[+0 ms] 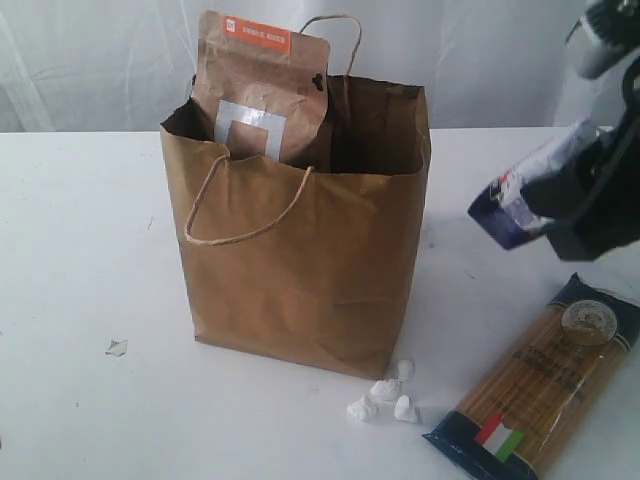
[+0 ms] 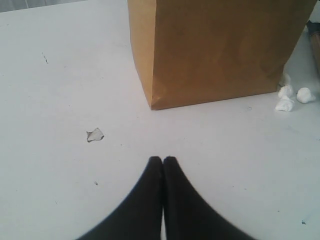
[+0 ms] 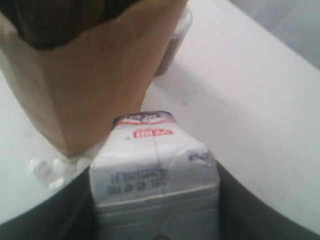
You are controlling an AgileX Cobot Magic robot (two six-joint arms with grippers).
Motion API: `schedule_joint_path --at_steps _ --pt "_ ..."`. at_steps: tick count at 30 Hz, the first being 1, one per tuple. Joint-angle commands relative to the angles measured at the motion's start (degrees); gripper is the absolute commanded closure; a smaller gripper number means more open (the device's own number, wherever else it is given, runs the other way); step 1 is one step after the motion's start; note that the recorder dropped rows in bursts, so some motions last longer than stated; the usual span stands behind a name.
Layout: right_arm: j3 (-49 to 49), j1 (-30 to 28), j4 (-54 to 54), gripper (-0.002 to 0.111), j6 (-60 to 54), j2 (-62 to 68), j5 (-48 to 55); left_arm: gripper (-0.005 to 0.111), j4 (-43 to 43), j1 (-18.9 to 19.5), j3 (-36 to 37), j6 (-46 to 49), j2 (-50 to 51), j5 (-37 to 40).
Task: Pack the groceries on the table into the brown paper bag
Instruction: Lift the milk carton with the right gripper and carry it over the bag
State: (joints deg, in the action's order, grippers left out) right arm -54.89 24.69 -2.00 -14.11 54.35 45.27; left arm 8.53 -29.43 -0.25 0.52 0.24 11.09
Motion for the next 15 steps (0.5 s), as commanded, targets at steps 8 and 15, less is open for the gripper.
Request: schedule_joint_path --at_steps 8,15 --pt "-12.0 0.0 2.0 0.108 -2.7 2.9 -5.5 0.107 0.3 0.2 0.3 -0.5 -0.2 0.0" --pt "-19.9 1.3 9.6 0.108 -12.4 9.4 -4.4 0.107 0.3 0.2 0.3 -0.5 -0.2 0.0"
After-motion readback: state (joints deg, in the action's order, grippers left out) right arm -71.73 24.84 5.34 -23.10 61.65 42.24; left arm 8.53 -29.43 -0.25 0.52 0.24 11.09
